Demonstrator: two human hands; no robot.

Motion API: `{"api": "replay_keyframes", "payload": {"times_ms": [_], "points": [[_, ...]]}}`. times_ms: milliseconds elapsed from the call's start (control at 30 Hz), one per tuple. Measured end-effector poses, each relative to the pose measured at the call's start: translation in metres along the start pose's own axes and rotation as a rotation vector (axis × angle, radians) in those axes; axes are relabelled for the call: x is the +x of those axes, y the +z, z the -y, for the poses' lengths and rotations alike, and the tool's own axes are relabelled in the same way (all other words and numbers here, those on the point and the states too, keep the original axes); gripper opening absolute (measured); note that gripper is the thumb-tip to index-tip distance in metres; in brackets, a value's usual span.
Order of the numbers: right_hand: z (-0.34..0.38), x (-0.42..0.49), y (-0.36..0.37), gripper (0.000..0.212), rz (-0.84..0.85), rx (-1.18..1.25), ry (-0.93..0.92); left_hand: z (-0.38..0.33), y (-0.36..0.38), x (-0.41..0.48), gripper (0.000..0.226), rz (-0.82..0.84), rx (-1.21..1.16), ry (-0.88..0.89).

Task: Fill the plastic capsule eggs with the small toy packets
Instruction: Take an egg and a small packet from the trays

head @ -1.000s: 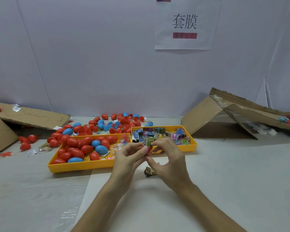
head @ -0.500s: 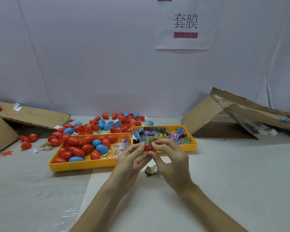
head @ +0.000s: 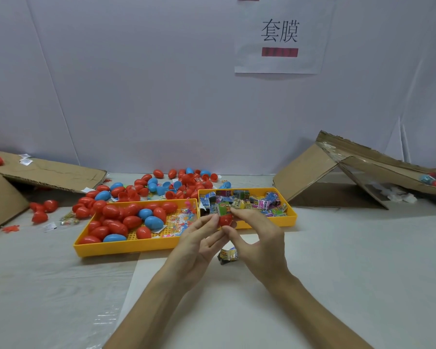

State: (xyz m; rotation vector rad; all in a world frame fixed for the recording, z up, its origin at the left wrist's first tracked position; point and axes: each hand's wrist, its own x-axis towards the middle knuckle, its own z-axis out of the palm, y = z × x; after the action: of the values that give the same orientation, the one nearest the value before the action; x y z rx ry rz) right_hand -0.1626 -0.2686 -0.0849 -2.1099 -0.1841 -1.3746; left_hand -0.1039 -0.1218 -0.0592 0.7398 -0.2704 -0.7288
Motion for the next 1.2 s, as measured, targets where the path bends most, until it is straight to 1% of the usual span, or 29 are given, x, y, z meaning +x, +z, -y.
{"api": "replay_keyframes", "payload": {"times_ms": [200, 400, 500, 567, 633, 733, 900, 1033, 1100, 1200], "points": [[-0.0011, -0.0003, 0.0015, 0.029, -0.055, -0.065, -0.043, -0.0005, -0.0011, 0.0001, 0.043, -0.012, -0.016, -0.028], [-0.0011, -0.0013, 0.0013, 0.029, -0.049, -0.068, -0.042, -0.0007, -0.0009, 0.0003, 0.043, -0.024, -0.026, -0.033], [-0.0007, -0.0001, 0.0010, 0.035, -0.023, 0.007, 0.000, -0.0006, 0.0003, 0.0001, 0.042, -0.030, -0.037, -0.028], [-0.0006, -0.0001, 0.0016, 0.042, -0.016, -0.005, -0.033, -0.0003, 0.0007, 0.0002, 0.040, -0.033, -0.035, -0.020], [-0.0004, -0.0008, 0.0030, 0.038, -0.012, -0.020, -0.085, -0.0001, 0.0012, 0.0002, 0.040, -0.035, -0.025, -0.015], [-0.0007, -0.0026, 0.0056, 0.028, 0.017, 0.013, -0.097, 0.0004, 0.0013, 0.0003, 0.043, -0.035, 0.002, -0.003], [-0.0028, -0.0032, 0.0055, 0.025, 0.020, 0.005, -0.092, 0.0007, -0.0001, 0.0009, 0.048, -0.032, 0.007, 0.005], [-0.0007, -0.0025, 0.0052, 0.020, 0.008, -0.012, -0.090, 0.0006, -0.0019, 0.0019, 0.040, -0.035, 0.004, 0.001], [0.0013, -0.0014, 0.0045, 0.023, 0.003, -0.011, -0.073, 0.0004, -0.0022, 0.0020, 0.039, -0.039, 0.004, -0.001], [0.0035, 0.0001, 0.0032, 0.034, -0.009, -0.016, -0.022, -0.0007, -0.0018, 0.0013, 0.038, -0.028, -0.009, 0.000]]}}
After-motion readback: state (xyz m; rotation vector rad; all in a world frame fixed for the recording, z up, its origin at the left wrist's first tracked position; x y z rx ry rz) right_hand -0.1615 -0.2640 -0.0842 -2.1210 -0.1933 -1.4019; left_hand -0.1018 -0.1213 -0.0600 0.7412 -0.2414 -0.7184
